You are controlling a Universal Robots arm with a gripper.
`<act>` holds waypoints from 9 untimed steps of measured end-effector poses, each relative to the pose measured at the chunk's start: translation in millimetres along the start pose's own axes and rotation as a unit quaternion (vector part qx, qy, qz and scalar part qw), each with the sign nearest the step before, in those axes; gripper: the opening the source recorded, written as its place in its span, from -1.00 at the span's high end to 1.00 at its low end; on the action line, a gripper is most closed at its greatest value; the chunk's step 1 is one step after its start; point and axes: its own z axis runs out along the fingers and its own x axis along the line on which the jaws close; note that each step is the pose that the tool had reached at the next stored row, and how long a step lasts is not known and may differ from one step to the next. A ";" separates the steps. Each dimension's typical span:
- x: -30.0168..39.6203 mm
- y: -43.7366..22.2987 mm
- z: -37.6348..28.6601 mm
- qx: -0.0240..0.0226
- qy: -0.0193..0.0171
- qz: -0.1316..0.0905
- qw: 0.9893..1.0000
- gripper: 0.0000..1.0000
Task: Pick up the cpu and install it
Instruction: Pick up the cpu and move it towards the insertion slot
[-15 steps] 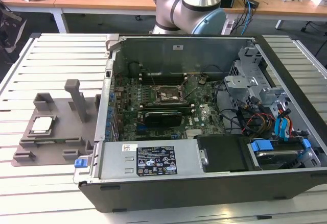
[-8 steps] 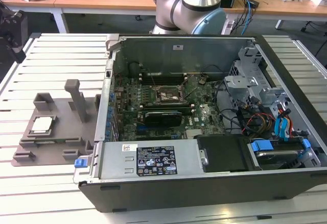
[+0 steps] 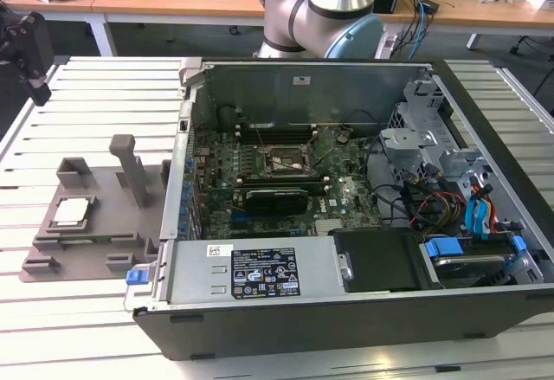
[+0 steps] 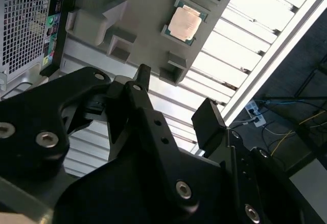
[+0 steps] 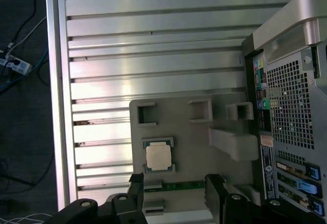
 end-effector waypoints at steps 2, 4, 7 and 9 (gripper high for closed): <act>0.1 0.0 0.1 0.011 -0.001 -0.003 1.000 -0.21; 0.1 0.0 0.4 0.017 -0.001 -0.008 1.000 -0.21; 0.2 0.0 1.6 0.017 -0.001 -0.009 1.000 -0.21; 0.3 -0.1 4.0 0.017 -0.001 -0.009 1.000 -0.21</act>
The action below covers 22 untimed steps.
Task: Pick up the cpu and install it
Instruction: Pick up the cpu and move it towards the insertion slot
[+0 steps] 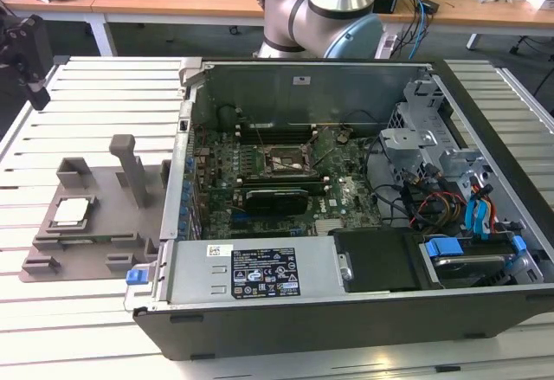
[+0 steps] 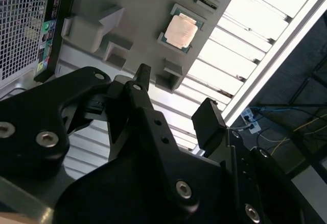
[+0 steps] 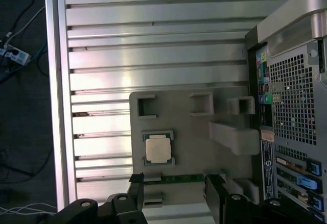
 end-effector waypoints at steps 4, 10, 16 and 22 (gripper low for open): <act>0.2 -0.1 5.5 0.000 0.000 0.000 1.000 -0.21; 0.3 -0.1 12.5 0.000 0.000 0.000 1.000 -0.21; 0.5 -0.2 19.1 0.000 0.000 0.000 1.000 -0.21; 0.7 -0.3 25.8 0.000 0.000 0.000 1.000 -0.21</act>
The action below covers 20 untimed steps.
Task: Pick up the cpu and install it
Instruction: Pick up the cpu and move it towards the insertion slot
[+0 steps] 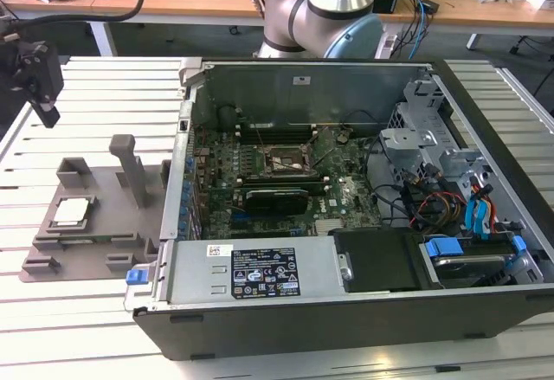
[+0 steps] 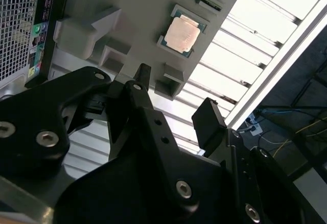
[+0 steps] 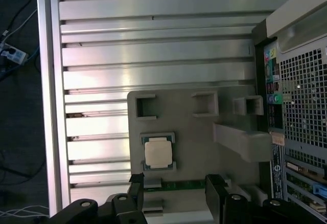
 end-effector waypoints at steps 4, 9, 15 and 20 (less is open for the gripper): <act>0.1 0.0 4.0 0.000 0.000 0.000 1.000 -0.21; 0.3 -0.1 10.2 0.000 0.000 0.000 1.000 -0.21; 0.5 -0.2 17.7 0.000 0.000 0.000 1.000 -0.21; 0.7 -0.3 26.2 0.000 0.000 0.000 1.000 -0.21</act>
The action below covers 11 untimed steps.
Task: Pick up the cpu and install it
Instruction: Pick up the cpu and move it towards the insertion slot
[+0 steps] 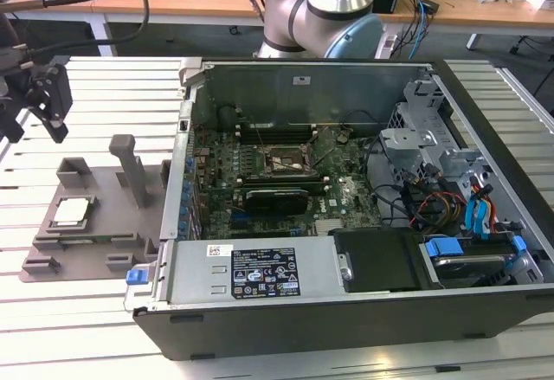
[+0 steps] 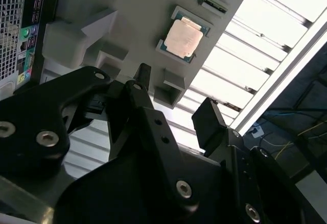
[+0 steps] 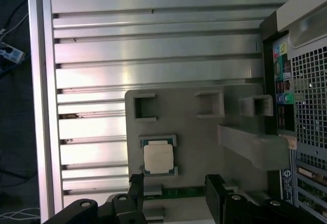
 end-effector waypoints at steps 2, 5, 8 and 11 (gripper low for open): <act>0.1 0.0 2.3 0.000 0.000 0.000 1.000 -0.21; 0.3 -0.1 12.8 0.000 0.000 0.000 1.000 -0.21; 0.5 -0.2 18.4 0.000 0.000 0.000 1.000 -0.21; 0.6 -0.3 23.4 0.000 0.000 0.000 1.000 -0.21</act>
